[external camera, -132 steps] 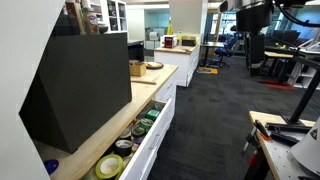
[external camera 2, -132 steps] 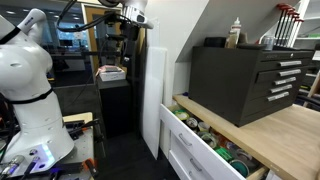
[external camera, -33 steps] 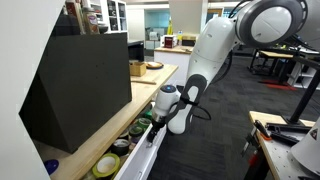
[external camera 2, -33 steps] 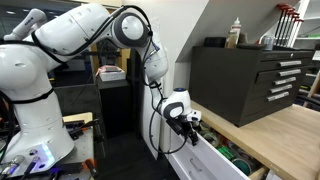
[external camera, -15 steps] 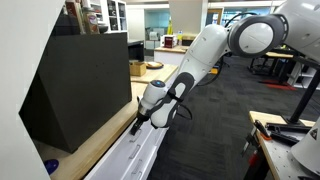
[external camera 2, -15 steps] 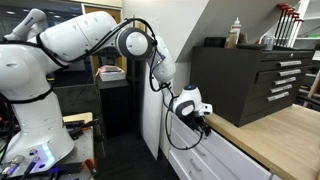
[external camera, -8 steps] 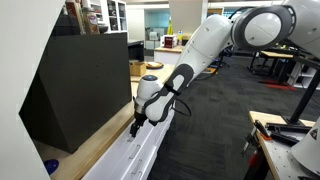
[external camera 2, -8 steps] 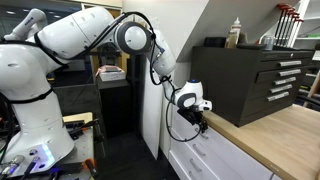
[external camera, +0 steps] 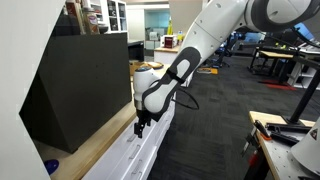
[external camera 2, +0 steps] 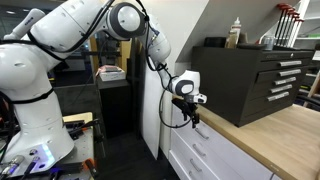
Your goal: Slide the drawer to close
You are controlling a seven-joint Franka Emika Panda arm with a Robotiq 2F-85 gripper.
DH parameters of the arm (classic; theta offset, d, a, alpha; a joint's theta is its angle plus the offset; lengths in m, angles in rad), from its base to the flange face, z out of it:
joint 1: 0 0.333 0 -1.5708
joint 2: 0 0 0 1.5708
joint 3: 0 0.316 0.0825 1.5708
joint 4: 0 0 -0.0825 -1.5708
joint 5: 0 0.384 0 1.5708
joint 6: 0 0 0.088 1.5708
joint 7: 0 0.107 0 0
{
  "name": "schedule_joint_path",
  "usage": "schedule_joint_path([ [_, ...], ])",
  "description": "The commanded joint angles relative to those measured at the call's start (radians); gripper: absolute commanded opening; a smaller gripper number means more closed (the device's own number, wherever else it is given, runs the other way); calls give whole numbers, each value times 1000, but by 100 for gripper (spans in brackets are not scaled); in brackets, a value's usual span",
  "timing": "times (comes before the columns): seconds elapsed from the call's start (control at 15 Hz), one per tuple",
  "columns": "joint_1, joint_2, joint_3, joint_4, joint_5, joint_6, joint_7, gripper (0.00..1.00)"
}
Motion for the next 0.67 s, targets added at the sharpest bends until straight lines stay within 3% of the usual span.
schedule_joint_path([
  [0.0, 36, -93, -28, -126, -6, -47, 61, 100],
  [0.33, 50, -124, -34, -206, -6, -41, 89, 100],
  [0.4, 25, -57, -12, -126, -2, -25, 49, 100],
  [0.6, 26, -53, -12, -128, -2, -25, 49, 100],
])
